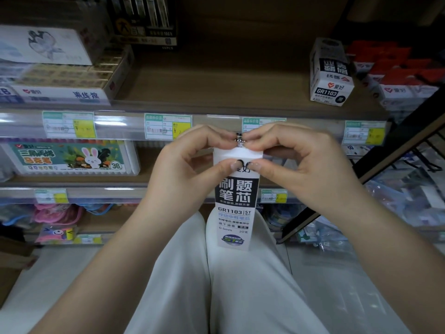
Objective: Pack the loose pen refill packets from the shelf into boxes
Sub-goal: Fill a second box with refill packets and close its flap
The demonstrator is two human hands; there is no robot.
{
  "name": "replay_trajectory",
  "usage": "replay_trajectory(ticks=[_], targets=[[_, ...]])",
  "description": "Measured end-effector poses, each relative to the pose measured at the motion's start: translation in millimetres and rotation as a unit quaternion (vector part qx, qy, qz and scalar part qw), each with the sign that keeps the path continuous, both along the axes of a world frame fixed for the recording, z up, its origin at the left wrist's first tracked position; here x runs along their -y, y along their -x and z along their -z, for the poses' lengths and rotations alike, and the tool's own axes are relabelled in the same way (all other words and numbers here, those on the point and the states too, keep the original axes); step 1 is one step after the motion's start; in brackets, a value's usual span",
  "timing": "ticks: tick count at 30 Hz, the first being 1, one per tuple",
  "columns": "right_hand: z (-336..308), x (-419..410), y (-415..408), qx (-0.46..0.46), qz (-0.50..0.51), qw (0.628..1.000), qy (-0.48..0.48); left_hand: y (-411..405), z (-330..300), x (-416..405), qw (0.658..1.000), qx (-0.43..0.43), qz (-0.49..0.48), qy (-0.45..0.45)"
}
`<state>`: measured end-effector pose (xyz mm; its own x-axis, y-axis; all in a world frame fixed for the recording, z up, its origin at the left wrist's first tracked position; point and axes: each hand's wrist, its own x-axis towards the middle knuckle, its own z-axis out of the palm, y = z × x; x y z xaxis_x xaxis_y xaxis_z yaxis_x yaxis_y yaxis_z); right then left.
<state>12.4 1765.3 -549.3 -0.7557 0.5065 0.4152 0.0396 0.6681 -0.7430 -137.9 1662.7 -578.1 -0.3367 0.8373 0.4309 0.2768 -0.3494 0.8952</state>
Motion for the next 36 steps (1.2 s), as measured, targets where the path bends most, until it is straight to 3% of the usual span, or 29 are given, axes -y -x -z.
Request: replay_trajectory(ticks=[4,8,12,18,36], targets=[[6,4,3,-0.030,0.013,0.999,-0.013,1,0,0,1.000,0.024,0.008,0.008],[4,5,1,-0.030,0.011,0.998,0.057,3,-1,0,0.999,0.031,0.018,0.017],[-13,-6,-1,0.032,-0.025,0.992,0.123,4,-4,-2,0.998,0.047,0.034,0.032],[-29,-9,3,0.102,-0.010,0.992,0.070,4,-7,-4,0.998,0.038,0.030,0.037],[3,4,8,-0.035,0.044,0.996,0.069,11,0,-11,1.000,-0.007,0.014,0.010]])
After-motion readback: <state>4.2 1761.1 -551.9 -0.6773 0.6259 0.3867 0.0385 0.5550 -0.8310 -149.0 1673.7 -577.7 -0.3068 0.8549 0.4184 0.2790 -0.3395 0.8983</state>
